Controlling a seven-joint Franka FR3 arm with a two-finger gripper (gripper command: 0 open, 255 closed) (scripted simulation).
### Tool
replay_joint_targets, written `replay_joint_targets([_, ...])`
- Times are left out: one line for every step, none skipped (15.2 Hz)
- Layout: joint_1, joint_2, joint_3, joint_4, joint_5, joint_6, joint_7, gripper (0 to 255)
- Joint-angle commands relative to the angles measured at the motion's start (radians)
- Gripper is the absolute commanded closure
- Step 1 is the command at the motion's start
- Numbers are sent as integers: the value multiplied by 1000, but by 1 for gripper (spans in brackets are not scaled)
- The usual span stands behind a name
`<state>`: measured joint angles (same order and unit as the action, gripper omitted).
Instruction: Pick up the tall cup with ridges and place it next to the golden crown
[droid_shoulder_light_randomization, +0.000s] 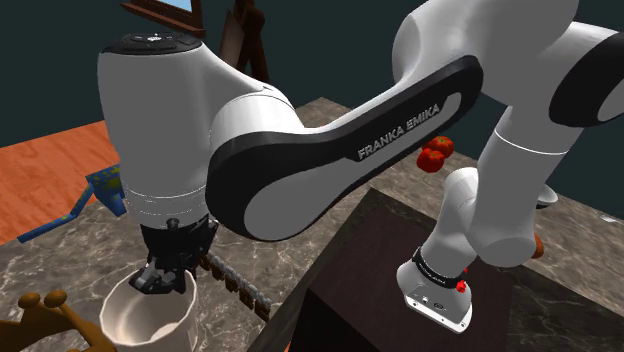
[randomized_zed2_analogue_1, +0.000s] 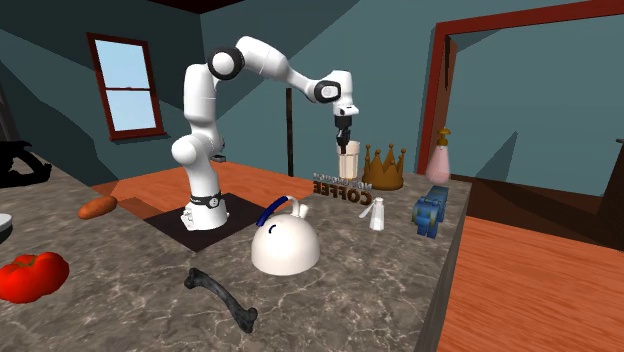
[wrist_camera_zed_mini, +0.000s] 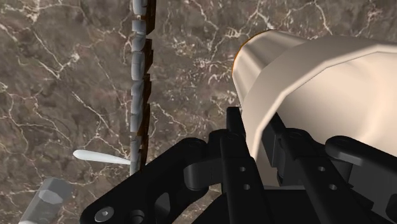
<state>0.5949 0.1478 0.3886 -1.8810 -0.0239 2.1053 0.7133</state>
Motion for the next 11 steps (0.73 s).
replay_joint_targets([2,9,0,-16,-5,25,3,255])
replay_joint_targets([2,14,-1,-24,-7,38,5,255])
replay_joint_targets([3,18,-1,-32,-9,50,6,255])
replay_joint_targets([3,23,-2,-39,-11,63,7,255])
replay_joint_targets([4,28,-2,-47,-14,75,9,255])
replay_joint_targets([4,34,-3,-54,-17,87,10,255])
replay_joint_targets([5,39,-3,-61,-19,99,12,255])
replay_joint_targets([6,46,-4,-69,-23,114,13,255])
replay_joint_targets([6,46,-4,-69,-23,114,13,255])
replay_joint_targets([6,46,-4,-69,-23,114,13,255])
replay_joint_targets([6,46,-4,-69,-23,114,13,255])
